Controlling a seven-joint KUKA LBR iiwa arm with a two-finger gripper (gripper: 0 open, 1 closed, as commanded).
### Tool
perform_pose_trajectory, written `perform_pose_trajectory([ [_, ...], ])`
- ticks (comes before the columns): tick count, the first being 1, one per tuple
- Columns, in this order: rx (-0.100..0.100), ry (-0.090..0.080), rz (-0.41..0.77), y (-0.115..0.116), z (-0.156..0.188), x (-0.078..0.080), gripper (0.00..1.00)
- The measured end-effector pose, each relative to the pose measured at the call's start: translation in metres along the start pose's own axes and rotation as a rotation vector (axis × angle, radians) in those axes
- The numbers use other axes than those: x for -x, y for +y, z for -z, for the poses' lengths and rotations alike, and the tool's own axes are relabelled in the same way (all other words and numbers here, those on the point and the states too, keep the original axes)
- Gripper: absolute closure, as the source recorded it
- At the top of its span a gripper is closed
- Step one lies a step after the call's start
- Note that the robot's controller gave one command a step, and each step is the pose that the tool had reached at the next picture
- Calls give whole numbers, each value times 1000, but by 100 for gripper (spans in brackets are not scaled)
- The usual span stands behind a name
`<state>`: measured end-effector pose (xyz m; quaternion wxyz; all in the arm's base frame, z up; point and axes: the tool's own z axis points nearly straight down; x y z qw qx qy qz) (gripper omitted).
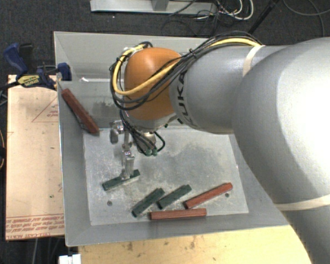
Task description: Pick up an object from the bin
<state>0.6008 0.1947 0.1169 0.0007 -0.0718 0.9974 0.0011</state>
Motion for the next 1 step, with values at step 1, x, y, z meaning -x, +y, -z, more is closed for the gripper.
perform_pose_trajectory([
  [1, 0, -1, 0, 0, 1, 1, 0],
])
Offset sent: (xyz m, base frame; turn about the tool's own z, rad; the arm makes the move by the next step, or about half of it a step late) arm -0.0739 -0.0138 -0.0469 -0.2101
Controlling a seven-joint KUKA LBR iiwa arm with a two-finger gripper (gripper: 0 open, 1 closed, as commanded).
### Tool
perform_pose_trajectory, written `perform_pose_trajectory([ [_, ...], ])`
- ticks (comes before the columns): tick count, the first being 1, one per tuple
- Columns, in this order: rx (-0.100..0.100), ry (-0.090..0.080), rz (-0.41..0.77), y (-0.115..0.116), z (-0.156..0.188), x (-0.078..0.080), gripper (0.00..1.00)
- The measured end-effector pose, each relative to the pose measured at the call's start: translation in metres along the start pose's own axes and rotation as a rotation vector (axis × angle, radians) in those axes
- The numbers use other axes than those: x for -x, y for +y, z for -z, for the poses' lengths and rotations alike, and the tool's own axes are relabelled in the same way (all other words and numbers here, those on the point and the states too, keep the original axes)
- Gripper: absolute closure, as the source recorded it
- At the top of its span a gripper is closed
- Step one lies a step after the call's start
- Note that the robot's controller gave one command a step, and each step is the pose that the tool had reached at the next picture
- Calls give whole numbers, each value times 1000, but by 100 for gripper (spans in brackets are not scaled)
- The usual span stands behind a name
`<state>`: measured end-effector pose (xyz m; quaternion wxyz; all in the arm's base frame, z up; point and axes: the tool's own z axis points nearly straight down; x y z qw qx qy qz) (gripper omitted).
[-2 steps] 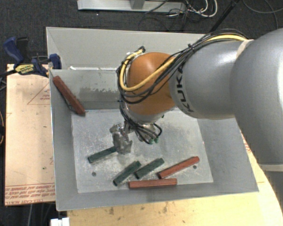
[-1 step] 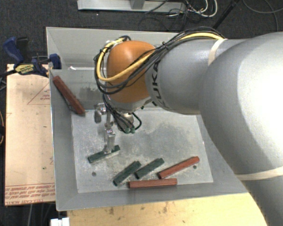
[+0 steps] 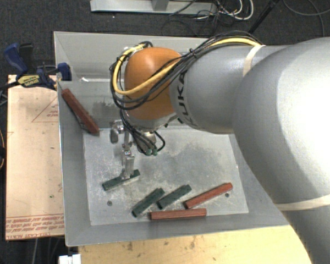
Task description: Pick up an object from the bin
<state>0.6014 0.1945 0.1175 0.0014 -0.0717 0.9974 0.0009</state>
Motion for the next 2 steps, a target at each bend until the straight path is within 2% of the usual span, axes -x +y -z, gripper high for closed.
perform_pose_trajectory([
  [1, 0, 3, 208, -2, -47, -76, 100],
  [2, 0, 3, 208, -2, -47, -75, 100],
])
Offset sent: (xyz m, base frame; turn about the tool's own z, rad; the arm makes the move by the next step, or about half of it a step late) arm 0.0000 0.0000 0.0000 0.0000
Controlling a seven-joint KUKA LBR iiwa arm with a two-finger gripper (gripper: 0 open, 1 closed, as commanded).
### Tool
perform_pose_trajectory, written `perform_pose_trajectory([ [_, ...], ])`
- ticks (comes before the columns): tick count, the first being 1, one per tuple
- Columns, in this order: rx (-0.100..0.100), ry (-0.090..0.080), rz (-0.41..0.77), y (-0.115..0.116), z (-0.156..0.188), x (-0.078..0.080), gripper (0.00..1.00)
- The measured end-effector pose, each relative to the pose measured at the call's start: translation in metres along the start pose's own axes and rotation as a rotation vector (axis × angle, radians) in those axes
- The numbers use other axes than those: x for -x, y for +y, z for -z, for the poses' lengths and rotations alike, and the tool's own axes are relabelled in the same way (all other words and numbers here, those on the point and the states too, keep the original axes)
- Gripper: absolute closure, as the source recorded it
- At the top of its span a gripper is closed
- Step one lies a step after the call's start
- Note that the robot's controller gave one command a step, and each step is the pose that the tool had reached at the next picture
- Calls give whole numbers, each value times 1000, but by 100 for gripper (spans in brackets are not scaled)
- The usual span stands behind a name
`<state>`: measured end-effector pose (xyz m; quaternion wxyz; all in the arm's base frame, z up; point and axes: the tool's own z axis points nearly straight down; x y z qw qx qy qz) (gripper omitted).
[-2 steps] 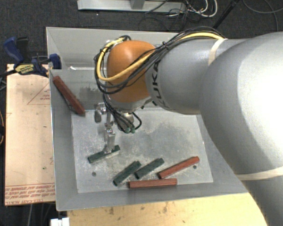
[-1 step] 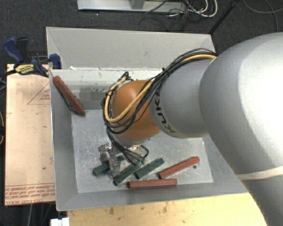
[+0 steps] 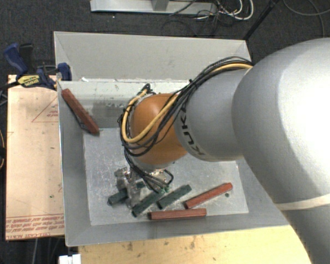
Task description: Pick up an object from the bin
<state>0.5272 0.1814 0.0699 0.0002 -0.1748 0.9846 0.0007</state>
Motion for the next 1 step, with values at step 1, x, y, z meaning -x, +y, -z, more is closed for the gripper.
perform_pose_trajectory([
  [1, -2, -12, 65, 2, 190, 14, 100],
])
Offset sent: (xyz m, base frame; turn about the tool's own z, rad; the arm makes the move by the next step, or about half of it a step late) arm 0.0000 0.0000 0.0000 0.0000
